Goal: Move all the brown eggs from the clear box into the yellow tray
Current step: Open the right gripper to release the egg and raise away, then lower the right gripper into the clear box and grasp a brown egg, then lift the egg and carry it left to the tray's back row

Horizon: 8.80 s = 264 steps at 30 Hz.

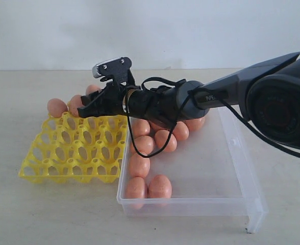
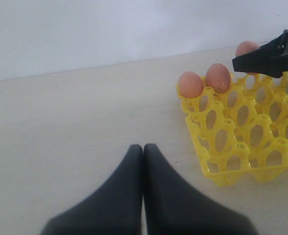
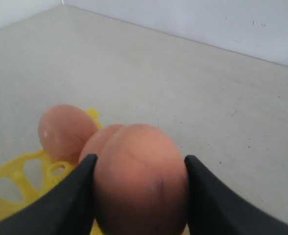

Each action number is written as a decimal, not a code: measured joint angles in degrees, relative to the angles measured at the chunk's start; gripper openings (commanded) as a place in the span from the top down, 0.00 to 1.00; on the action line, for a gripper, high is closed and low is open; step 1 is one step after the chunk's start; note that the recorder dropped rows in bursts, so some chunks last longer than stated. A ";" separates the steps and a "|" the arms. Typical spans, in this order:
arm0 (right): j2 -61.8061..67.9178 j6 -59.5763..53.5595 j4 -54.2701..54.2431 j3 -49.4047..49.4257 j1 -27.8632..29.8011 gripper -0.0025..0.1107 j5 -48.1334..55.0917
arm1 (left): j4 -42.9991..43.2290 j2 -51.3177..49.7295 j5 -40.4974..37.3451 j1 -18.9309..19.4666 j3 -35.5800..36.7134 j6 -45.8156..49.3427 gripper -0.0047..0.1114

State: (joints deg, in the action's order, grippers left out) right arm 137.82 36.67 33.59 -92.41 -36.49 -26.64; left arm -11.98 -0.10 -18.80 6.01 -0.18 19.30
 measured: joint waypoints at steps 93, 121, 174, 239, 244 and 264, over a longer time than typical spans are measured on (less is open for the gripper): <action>-38.04 -32.50 -38.84 15.88 11.06 0.98 63.69 | 0.00 0.00 0.00 0.00 0.00 0.00 1.00; -22.07 -39.42 -55.18 10.26 6.24 0.44 89.47 | 0.00 0.00 0.00 0.00 0.00 0.00 1.00; -15.81 -35.03 -57.41 10.26 3.87 0.98 88.57 | 0.00 0.00 0.00 0.00 0.00 -0.11 1.00; -16.78 17.41 17.23 20.10 10.20 0.98 -13.06 | 0.00 0.00 0.00 0.00 0.00 -0.11 1.00; -11.62 24.78 23.77 12.15 10.47 0.98 -12.93 | 0.00 0.00 0.00 0.00 0.00 -0.11 1.00; -7.49 39.83 41.84 5.82 6.36 0.98 0.73 | 0.00 0.00 0.00 0.00 0.00 -0.11 1.00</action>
State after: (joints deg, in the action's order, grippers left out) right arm 130.33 76.49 75.43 -86.60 -30.13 -25.91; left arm -11.98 -0.10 -18.80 6.01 -0.18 19.18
